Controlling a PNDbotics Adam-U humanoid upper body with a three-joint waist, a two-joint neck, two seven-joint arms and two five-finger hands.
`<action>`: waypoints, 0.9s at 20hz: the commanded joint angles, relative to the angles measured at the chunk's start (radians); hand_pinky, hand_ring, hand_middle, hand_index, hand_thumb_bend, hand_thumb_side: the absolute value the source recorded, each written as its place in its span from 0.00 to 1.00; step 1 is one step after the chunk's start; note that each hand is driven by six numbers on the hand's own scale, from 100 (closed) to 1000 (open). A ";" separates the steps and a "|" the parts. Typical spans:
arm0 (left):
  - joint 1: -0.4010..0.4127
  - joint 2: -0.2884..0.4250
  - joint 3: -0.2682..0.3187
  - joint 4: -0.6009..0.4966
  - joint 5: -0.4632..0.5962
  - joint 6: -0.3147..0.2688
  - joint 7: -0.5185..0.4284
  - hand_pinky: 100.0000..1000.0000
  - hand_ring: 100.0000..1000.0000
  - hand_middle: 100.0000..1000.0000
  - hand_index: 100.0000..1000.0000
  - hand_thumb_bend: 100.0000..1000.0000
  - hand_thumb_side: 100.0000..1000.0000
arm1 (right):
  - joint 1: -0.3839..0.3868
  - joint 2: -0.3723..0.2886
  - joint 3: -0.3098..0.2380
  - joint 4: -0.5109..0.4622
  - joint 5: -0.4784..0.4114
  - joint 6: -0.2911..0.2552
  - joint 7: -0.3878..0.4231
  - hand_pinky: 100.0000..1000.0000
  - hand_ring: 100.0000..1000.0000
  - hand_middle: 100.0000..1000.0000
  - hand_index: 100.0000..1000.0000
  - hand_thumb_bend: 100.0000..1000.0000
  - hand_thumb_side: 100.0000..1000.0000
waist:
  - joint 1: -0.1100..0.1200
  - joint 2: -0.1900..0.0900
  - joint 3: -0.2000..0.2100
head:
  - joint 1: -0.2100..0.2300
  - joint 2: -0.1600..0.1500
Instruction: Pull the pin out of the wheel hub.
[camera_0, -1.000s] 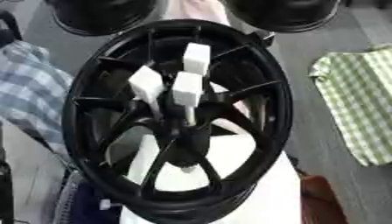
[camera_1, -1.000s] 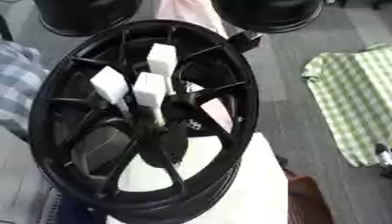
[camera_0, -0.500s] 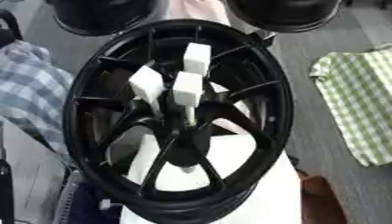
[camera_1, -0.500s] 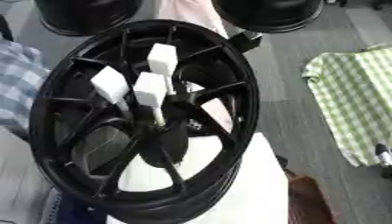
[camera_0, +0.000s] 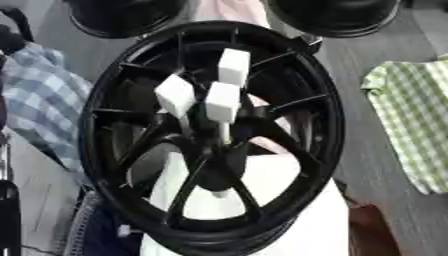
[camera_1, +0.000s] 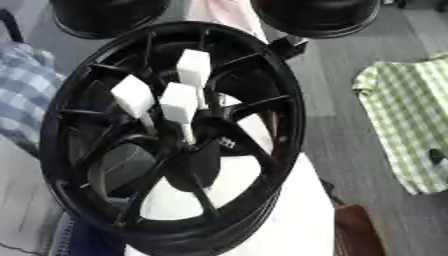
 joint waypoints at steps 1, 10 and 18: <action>-0.009 0.040 0.010 -0.008 0.000 -0.002 0.008 0.69 0.55 0.48 0.72 0.02 0.74 | -0.004 -0.165 -0.011 -0.149 0.021 -0.025 0.045 0.49 0.71 0.55 0.69 0.60 0.12 | -0.009 -0.009 -0.003 | 0.008 -0.014; -0.007 0.064 0.007 -0.006 -0.002 -0.005 0.002 0.68 0.55 0.48 0.72 0.01 0.74 | -0.094 -0.595 0.096 -0.301 0.048 -0.185 0.226 0.70 0.75 0.62 0.74 0.61 0.11 | -0.026 -0.001 -0.004 | -0.004 -0.029; -0.013 0.085 -0.003 0.001 -0.002 -0.006 -0.013 0.68 0.55 0.48 0.72 0.01 0.74 | -0.301 -0.750 0.264 -0.316 0.100 -0.327 0.494 0.83 0.75 0.65 0.75 0.56 0.06 | -0.043 0.012 0.013 | -0.040 -0.047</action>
